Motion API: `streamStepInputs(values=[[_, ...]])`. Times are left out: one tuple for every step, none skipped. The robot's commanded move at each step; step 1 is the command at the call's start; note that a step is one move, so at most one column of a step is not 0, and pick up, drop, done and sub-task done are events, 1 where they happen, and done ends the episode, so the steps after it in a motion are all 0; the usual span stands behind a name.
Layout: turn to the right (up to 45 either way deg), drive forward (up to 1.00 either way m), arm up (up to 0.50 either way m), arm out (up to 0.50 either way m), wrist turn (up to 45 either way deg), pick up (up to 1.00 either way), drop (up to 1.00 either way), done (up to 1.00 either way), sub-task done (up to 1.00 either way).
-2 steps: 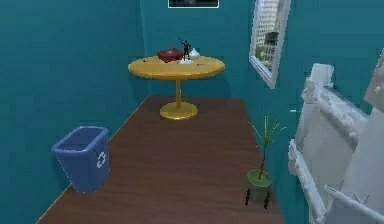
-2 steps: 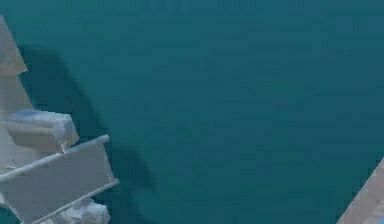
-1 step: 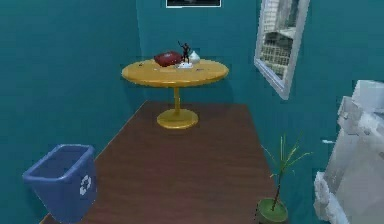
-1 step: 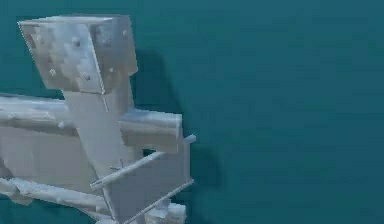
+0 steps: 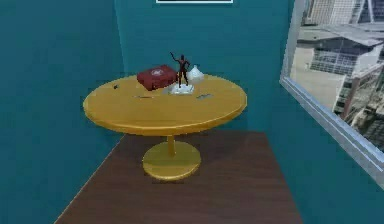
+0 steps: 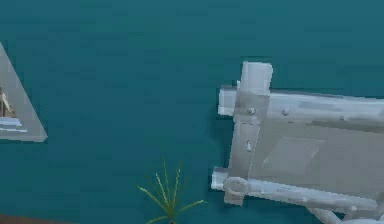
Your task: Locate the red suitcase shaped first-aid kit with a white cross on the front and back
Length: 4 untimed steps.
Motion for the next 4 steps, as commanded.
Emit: streamStepInputs(values=[[3.0,0.0,0.0,0.0,0.0,0.0,0.0,0.0,0.0],[0.0,0.8,0.0,0.0,0.0,0.0,0.0,0.0,0.0],[-21.0,0.0,0.0,0.0,0.0,0.0,0.0,0.0,0.0],[0.0,0.0,0.0,0.0,0.0,0.0,0.0,1.0,0.0]])
